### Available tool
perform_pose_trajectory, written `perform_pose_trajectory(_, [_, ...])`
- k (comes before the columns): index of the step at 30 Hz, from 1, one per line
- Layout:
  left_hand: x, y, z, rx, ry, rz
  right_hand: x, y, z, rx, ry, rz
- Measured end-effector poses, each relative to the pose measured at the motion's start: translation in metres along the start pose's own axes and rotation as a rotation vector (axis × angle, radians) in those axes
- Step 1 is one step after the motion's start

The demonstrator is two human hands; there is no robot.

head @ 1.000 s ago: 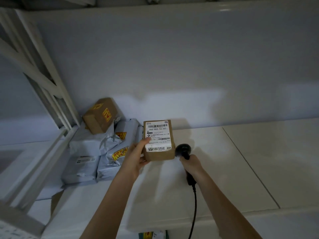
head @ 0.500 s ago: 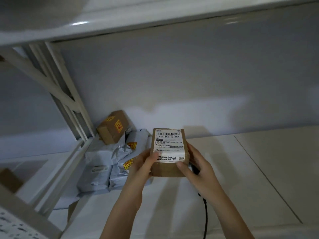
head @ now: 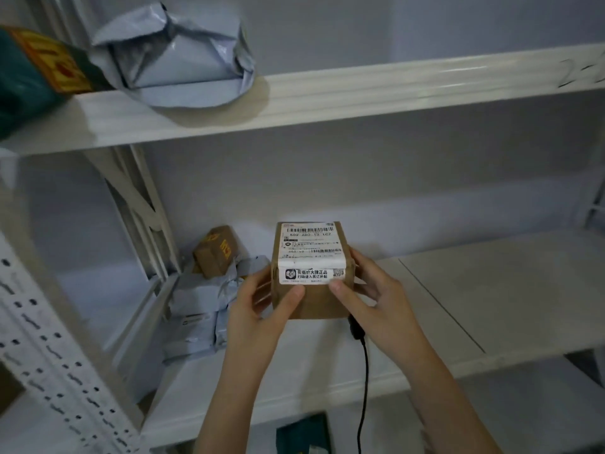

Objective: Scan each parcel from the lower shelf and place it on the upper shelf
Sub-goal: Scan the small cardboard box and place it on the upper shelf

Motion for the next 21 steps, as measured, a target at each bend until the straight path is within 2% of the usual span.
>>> perform_pose_trajectory(8, [0.027, -0.01, 0.064, 0.002, 0.084, 0.003, 0.025, -0.007, -0.071, 0.09, -0.036, 0.081])
perform_pose_trajectory(14, [0.032, -0.01, 0.111, -0.016, 0.183, 0.009, 0.028, -0.023, -0.124, 0.164, -0.159, 0.134])
perform_pose_trajectory(21, [0.028, -0.009, 0.166, -0.058, 0.279, 0.052, 0.019, -0.049, -0.17, 0.111, -0.28, 0.18])
Point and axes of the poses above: each hand's wrist, its own x-axis away from the middle knuckle, its own y-axis out of the palm, z = x × y, the point moved 10 cm from there along -x, towards the middle knuckle, and after that the axes turned 11 degrees about -z, right-handed, at the moved point
